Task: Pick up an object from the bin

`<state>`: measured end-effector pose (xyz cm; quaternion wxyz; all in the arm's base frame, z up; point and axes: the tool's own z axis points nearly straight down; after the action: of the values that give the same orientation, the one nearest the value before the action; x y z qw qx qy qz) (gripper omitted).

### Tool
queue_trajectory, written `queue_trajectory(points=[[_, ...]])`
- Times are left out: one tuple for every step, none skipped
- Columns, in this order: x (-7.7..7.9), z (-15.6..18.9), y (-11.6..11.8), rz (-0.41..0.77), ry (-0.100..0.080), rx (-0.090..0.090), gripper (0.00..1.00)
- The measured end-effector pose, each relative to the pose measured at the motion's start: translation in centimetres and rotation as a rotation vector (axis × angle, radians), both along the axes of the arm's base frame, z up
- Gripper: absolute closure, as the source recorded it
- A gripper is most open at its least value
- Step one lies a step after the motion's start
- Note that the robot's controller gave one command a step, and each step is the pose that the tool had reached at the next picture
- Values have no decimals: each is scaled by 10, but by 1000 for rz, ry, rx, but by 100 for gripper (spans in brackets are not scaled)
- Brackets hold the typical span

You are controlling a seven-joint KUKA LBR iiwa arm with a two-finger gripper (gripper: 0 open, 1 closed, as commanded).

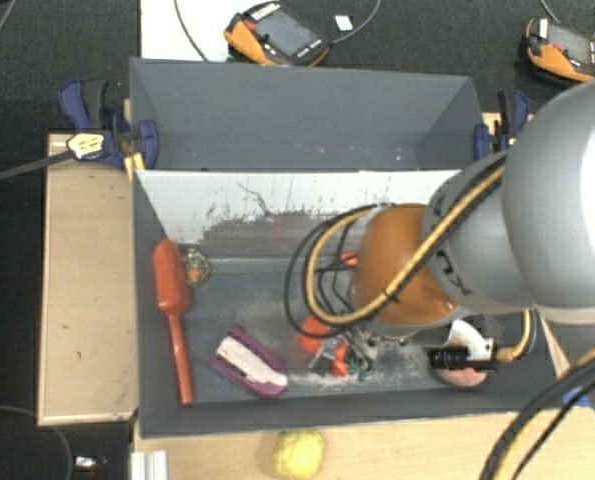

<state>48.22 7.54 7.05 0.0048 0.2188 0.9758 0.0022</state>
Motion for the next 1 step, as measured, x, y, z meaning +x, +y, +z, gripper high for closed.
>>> queue_trajectory(points=[[-1, 21, 0, 0, 3, 0, 100]])
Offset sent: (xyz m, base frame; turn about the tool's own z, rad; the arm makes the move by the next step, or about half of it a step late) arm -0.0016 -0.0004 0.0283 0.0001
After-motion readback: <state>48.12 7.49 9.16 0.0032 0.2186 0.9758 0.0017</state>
